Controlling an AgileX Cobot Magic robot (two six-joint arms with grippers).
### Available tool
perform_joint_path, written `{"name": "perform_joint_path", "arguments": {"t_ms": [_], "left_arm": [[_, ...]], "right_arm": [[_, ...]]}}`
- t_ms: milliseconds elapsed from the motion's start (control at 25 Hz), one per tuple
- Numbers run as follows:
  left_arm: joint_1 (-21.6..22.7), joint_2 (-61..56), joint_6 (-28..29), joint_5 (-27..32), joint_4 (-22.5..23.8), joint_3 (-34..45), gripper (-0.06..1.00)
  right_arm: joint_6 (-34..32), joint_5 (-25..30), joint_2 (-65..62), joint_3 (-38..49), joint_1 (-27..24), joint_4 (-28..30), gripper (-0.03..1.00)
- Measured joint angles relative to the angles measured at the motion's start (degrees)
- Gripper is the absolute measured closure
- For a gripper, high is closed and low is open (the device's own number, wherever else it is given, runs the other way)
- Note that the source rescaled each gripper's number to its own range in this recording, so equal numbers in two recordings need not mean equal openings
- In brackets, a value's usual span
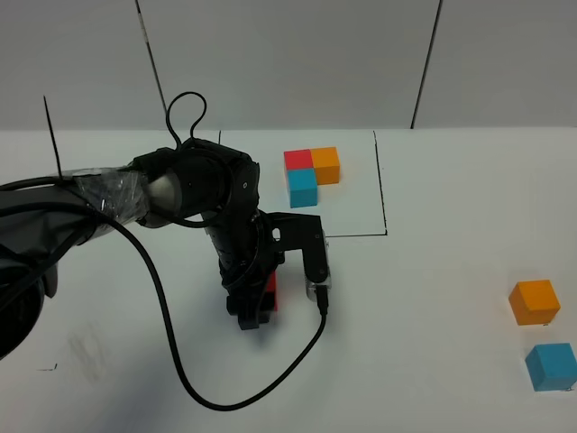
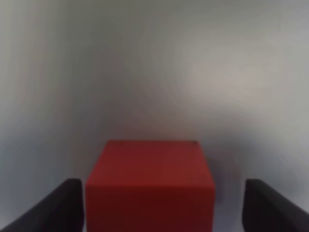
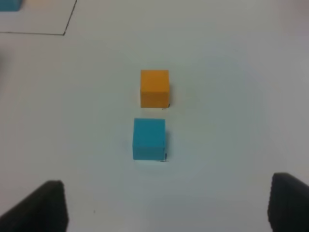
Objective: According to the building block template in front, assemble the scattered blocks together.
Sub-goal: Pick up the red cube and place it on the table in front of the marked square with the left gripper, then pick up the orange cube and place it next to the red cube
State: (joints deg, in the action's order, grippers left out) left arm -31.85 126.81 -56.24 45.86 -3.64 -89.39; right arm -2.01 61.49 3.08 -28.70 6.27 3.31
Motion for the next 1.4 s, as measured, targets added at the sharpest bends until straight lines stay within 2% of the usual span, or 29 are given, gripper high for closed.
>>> {"name": "perform_joint_path", "arguments": {"t_ms": [40, 120, 240, 440, 680, 880, 1120, 1280, 1400], "left_arm": [[0.00, 0.11, 0.00, 0.00, 0.00, 0.00, 0.11], [0.00, 0.11, 0.00, 0.00, 0.00, 0.00, -0.01], [0.00, -0.09, 0.00, -0.38, 0.00, 0.00, -0.06], [-0.02, -2.46, 0.41, 0.20, 0.00, 0.00, -0.06], [-0.02, -7.75, 4.41, 4.09, 0.13, 0.00, -0.04], [-0.02, -13.28, 10.90, 5.26, 1.04, 0.00, 0.07], [-0.02, -19.65, 18.80, 6.70, 2.33, 0.00, 0.09], [-0.02, -24.57, 23.84, 10.84, 5.58, 0.00, 0.09], [0.05, -27.81, 28.61, 14.69, 10.47, 0.00, 0.09]], "right_arm": [[0.00, 0.00, 0.00, 0.00, 0.00, 0.00, 0.26], [0.00, 0.00, 0.00, 0.00, 0.00, 0.00, 0.26], [0.00, 0.00, 0.00, 0.00, 0.00, 0.00, 0.26], [0.00, 0.00, 0.00, 0.00, 0.00, 0.00, 0.26], [0.00, 0.00, 0.00, 0.00, 0.00, 0.00, 0.26], [0.00, 0.00, 0.00, 0.00, 0.00, 0.00, 0.26], [0.00, 0.00, 0.00, 0.00, 0.00, 0.00, 0.26], [0.00, 0.00, 0.00, 0.00, 0.00, 0.00, 0.26], [0.00, 0.00, 0.00, 0.00, 0.00, 0.00, 0.26]]}}
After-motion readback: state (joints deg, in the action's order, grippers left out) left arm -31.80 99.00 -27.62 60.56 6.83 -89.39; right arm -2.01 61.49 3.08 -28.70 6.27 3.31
